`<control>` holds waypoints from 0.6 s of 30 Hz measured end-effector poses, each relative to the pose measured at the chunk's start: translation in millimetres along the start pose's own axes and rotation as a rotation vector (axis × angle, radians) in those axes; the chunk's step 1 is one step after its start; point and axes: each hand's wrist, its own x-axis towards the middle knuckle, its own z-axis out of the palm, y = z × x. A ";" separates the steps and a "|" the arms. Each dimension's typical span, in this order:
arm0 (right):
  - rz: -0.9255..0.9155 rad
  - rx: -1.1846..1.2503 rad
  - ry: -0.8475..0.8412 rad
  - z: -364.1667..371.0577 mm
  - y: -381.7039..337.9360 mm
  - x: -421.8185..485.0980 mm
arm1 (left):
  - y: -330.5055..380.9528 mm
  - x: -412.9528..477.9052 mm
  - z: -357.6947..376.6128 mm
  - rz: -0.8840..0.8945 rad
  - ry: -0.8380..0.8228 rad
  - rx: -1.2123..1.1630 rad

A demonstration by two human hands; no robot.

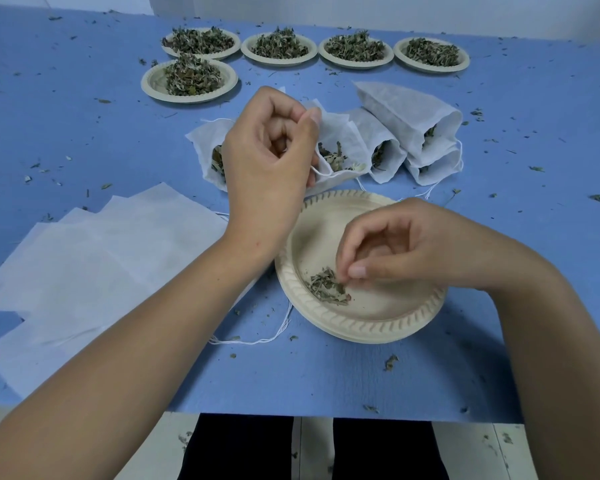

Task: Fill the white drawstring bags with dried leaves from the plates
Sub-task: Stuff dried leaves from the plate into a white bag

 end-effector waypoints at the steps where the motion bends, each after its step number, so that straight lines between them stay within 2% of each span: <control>1: -0.006 -0.063 0.088 -3.0 1.6 0.1 | -0.1 0.2 -0.1 0.002 0.001 0.002; 3: 0.051 -0.170 0.170 -9.1 5.8 -1.1 | -0.2 0.5 -0.3 0.006 -0.002 0.004; 4: 0.088 -0.165 0.138 -9.4 6.7 -2.1 | -0.3 0.5 -0.4 0.006 -0.005 0.005; 6: 0.125 -0.071 -0.028 -4.1 6.8 -3.4 | -0.5 0.2 -0.3 0.007 -0.014 0.006; 9: 0.057 0.009 -0.162 3.2 6.3 -2.5 | -0.4 0.2 -0.2 0.009 -0.014 0.014; 12: -0.007 0.071 -0.099 1.4 2.8 -3.5 | -0.7 1.0 -0.7 0.006 -0.008 0.012; 15: -0.004 -0.073 -0.010 -1.6 3.4 -4.0 | -0.5 0.6 -0.7 0.004 -0.013 0.009; 18: -0.015 -0.169 -0.099 7.5 0.9 1.6 | -0.3 0.1 -0.1 0.008 -0.021 0.018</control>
